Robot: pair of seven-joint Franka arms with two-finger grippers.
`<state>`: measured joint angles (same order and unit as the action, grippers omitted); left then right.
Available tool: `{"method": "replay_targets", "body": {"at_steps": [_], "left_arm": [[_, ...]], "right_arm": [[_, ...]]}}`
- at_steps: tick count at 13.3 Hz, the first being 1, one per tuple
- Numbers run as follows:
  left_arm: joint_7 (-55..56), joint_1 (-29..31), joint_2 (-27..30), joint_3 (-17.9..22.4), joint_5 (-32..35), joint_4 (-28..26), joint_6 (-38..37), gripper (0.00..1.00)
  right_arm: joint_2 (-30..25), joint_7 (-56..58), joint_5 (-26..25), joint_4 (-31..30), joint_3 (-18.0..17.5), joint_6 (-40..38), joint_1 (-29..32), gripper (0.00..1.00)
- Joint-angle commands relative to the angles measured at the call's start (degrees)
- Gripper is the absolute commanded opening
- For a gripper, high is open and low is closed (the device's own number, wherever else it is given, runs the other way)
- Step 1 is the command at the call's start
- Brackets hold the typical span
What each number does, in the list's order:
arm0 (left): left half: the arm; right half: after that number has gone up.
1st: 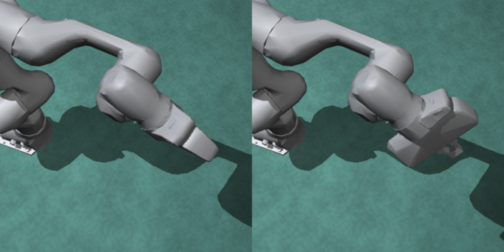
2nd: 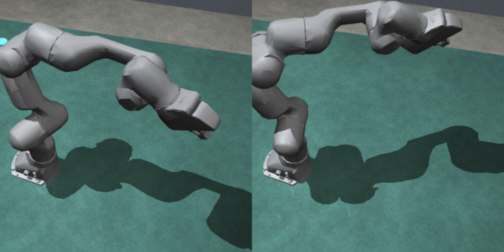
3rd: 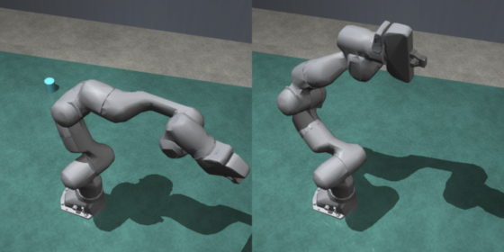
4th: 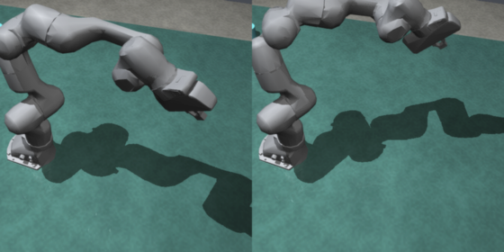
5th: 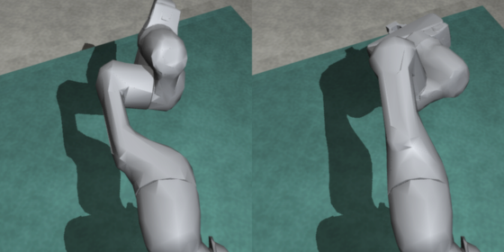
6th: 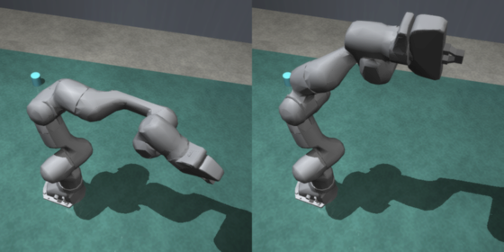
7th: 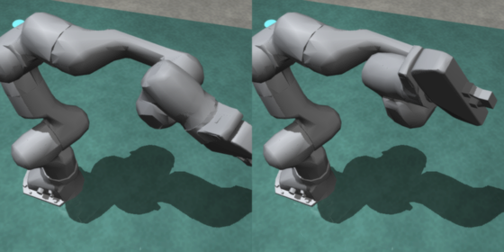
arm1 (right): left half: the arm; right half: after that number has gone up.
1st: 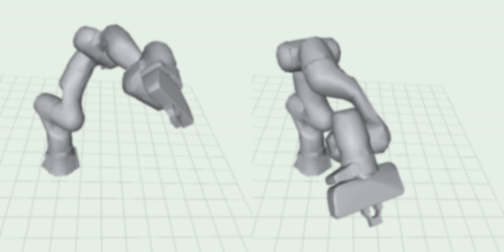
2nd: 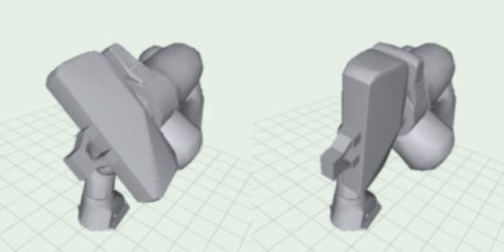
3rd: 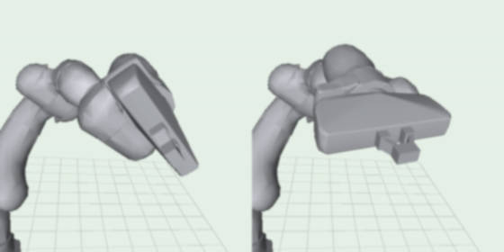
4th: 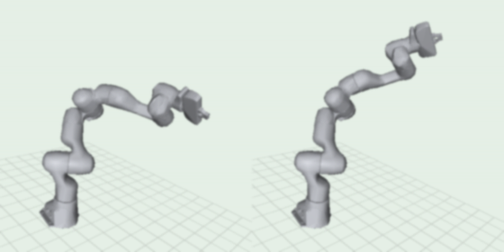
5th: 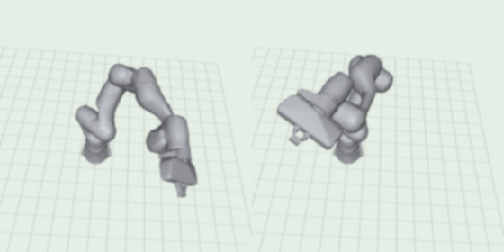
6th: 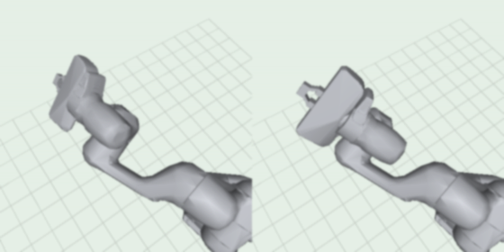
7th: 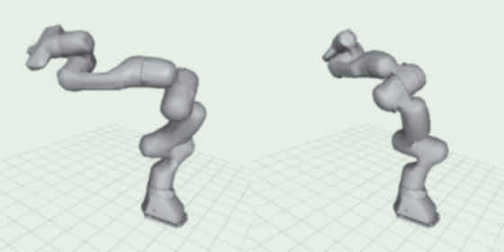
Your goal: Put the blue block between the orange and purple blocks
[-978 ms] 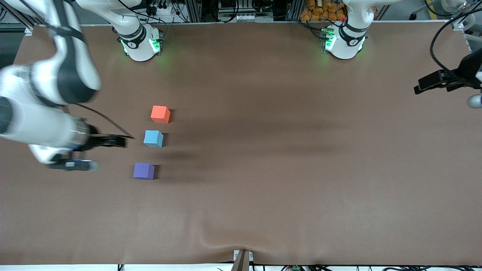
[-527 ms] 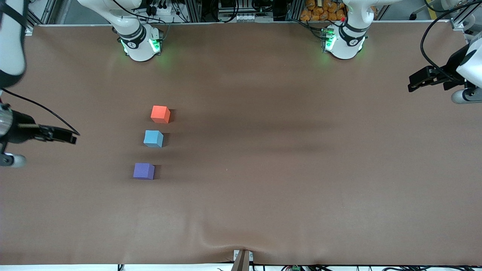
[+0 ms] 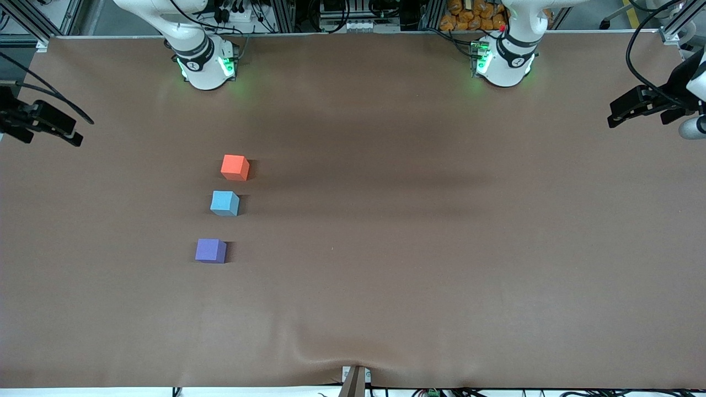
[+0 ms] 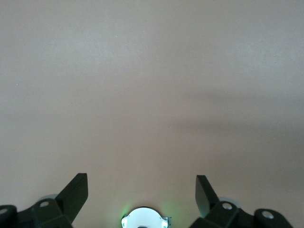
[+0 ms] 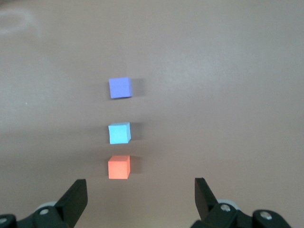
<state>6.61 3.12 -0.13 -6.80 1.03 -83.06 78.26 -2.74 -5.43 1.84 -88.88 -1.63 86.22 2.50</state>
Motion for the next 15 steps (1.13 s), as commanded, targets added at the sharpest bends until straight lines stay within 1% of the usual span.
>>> {"method": "replay_targets", "body": {"at_steps": [1, 3, 5, 6, 7, 8, 10, 12, 15], "left_arm": [[-0.63, 0.84, 0.92, 0.03, 0.72, -0.43, -0.04, 1.00], [-0.63, 0.84, 0.92, 0.03, 0.72, -0.43, -0.04, 1.00], [-0.72, 0.93, 0.92, 0.03, 0.64, -0.35, -0.04, 1.00], [-0.81, 0.93, 0.92, 0.03, 0.64, -0.35, -0.04, 1.00], [-0.90, 0.93, 0.75, 0.03, 0.64, -0.17, -0.04, 1.00], [-0.90, 0.93, 0.57, 0.03, 0.55, -0.08, 0.40, 1.00], [-2.64, 1.01, 0.40, 0.03, 0.29, 0.09, 1.02, 1.00], [-4.15, 2.15, 0.39, 0.03, -1.81, 0.00, 1.28, 1.00], [-4.24, 2.16, 0.48, -0.05, -1.91, -0.08, 1.19, 1.00]], "right_arm": [[-2.99, 1.90, -0.87, -3.00, -0.56, -2.60, 1.02, 1.00], [-2.19, 3.68, -0.87, -0.34, -0.65, -3.51, 0.84, 1.00], [-1.66, 3.85, -1.40, 0.11, -0.65, -3.77, 0.49, 1.00], [-1.22, 3.94, -3.05, 0.81, -0.74, -3.77, 0.23, 1.00], [-0.61, 4.11, -4.29, 2.99, -0.91, -3.77, 0.05, 1.00], [0.27, 4.20, -4.47, 4.14, -0.92, -3.86, -0.30, 1.00], [0.63, 4.20, -4.74, 4.86, -1.00, -4.39, -0.56, 1.00], [0.98, 4.29, -4.83, 5.03, -1.00, -4.39, -0.65, 1.00], [0.98, 4.20, -4.56, 5.03, -1.09, -4.30, -0.91, 1.00]]}}
